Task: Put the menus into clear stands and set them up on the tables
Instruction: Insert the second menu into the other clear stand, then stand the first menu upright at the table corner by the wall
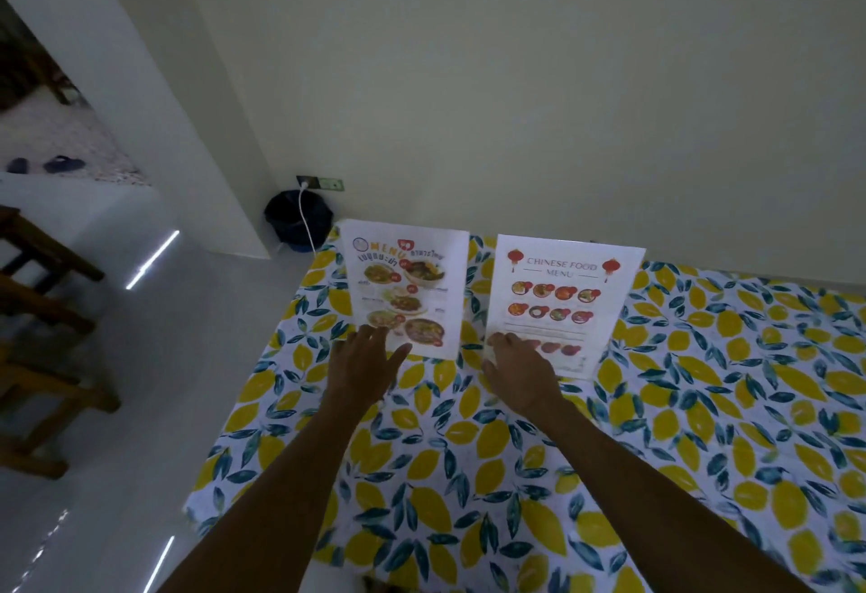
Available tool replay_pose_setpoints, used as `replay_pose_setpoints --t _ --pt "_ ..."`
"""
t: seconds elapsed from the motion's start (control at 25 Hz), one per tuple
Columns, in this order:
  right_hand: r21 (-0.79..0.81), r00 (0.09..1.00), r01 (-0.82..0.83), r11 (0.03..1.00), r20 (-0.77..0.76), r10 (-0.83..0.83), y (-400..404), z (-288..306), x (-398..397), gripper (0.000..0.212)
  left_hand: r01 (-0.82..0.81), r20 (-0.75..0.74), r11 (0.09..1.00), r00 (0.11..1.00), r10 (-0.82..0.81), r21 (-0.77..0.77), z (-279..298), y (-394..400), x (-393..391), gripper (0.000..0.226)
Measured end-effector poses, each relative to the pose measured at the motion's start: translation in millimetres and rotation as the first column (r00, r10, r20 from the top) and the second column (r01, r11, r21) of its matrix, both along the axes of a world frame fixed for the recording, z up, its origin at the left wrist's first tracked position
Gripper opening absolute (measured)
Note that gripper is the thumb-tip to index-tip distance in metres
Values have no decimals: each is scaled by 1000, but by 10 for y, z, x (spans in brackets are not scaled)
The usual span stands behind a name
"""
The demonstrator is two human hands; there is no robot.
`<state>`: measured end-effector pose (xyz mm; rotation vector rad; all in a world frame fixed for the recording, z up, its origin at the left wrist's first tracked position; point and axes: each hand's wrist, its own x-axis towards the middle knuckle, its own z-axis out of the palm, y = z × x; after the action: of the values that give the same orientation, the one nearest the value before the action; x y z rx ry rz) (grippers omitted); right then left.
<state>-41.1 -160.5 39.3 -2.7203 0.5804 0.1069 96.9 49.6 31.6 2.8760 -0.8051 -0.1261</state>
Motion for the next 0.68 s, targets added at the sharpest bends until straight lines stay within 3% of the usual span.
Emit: replay_pose_setpoints --t 0.16,0.28,0.48,0.68 --pt "77 994 104 992 -32 -102 245 -177 472 51 -39 -20 999 999 40 38 -110 278 543 66" --pt "89 971 236 968 -49 -232 352 -307 767 50 -66 -136 996 988 73 54 -221 392 991 69" --pt "36 919 394 919 -31 -393 487 -451 1033 40 -18 -377 995 926 -20 -97 -378 378 1397 62" --pt "17 889 458 889 20 -458 489 -465 1171 34 25 -351 977 931 -100 -212 -433 334 1529 44"
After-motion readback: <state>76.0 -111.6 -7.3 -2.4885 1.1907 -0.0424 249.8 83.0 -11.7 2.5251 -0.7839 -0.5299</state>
